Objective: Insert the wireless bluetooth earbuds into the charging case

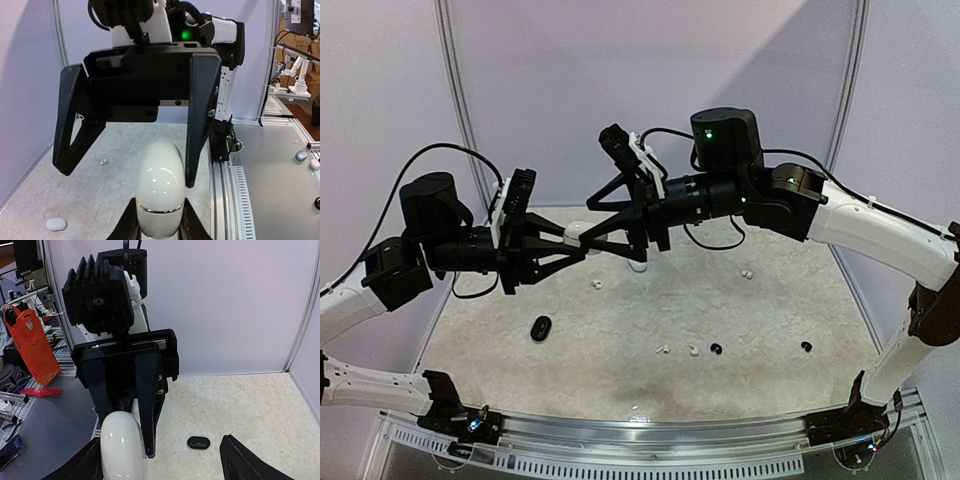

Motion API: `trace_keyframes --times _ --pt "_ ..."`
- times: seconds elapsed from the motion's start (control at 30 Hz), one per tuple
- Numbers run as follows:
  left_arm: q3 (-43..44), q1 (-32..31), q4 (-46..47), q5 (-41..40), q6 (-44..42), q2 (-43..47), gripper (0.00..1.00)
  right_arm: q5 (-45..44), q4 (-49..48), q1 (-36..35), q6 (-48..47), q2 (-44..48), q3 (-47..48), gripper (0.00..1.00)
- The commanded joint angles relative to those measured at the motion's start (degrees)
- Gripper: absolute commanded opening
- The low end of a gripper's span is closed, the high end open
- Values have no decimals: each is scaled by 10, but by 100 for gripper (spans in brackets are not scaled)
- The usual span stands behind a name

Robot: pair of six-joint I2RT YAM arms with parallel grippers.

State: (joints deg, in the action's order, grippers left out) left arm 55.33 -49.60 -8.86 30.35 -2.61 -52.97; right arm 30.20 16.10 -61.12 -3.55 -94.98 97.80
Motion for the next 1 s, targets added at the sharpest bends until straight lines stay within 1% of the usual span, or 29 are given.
trace_keyframes --times 0.0,0.03,0.23,0.37,0.73,0.97 --pt "-1 6 0 30 -25 7 0 -48 16 -2 -9 -11 8 77" --pt "-1 6 -9 35 -42 8 0 -54 17 -3 -9 -11 10 76" --pt "0 2 -26 45 -83 8 0 -93 21 -2 -8 -13 17 67" --pt "-1 0 -42 44 -97 9 0 -101 22 -3 -6 -14 22 65" --pt "-1 -1 -36 45 -99 11 0 -101 32 -1 -5 -16 25 61" --pt "-4 -1 -7 39 -54 14 0 -89 48 -2 -11 -21 25 60"
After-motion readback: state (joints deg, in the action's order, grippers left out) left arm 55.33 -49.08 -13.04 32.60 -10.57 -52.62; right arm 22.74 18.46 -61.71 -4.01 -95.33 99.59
